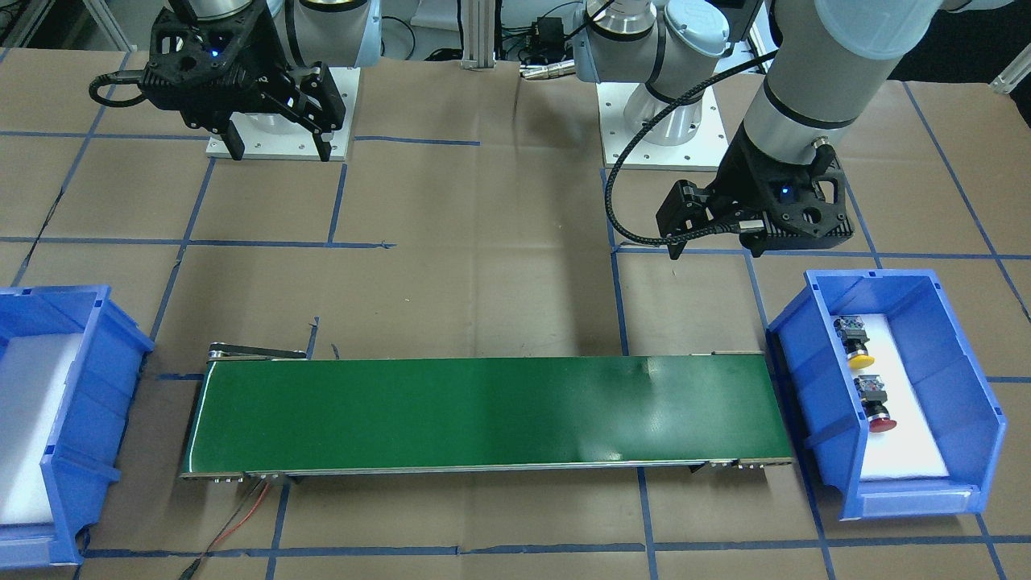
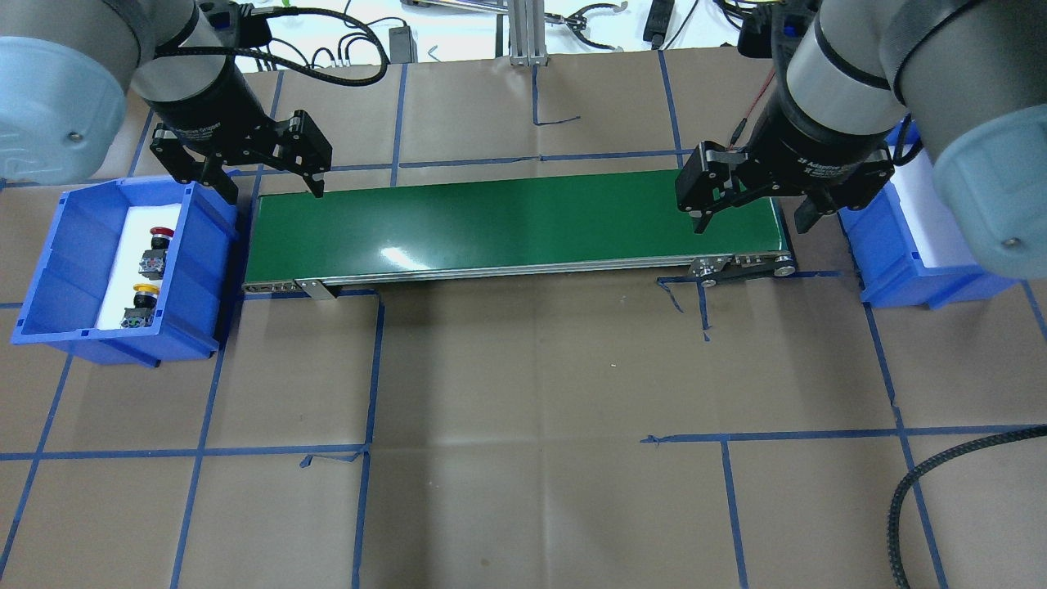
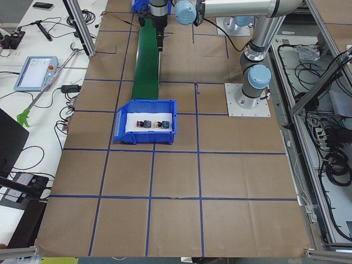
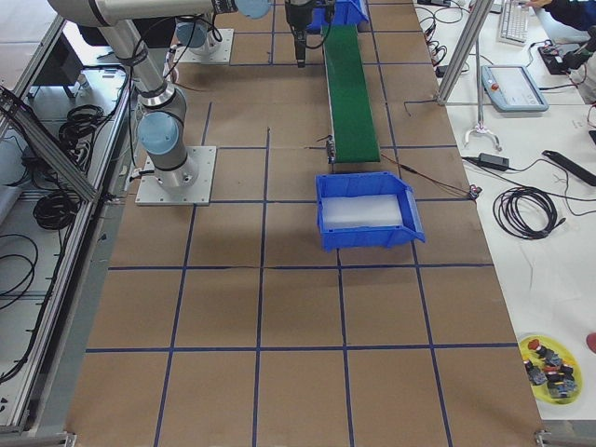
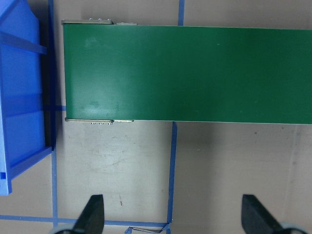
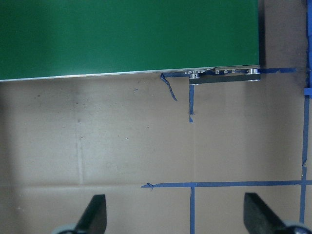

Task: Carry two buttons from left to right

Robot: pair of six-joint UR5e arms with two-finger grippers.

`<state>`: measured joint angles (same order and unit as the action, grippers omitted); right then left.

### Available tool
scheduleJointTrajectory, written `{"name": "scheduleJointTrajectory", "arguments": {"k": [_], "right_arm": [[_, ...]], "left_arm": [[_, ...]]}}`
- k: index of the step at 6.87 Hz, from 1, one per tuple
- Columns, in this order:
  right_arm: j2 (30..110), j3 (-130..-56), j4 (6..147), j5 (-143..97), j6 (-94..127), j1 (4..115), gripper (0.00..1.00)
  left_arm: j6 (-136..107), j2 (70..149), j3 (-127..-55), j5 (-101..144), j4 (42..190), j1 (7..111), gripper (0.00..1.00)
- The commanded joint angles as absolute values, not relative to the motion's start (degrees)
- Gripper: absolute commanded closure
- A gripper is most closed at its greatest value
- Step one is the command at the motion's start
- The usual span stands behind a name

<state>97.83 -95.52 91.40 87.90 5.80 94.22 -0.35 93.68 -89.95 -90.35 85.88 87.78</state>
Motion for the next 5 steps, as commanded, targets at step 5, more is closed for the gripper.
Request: {"name": "scheduleJointTrajectory", "arguments": {"k": [5], "right_arm": [[97.9, -95.7, 90.9, 87.8, 5.8, 94.2, 0.0]], "left_arm": [[-0.4, 93.7, -90.0, -90.3, 85.9, 87.6, 0.0]]}}
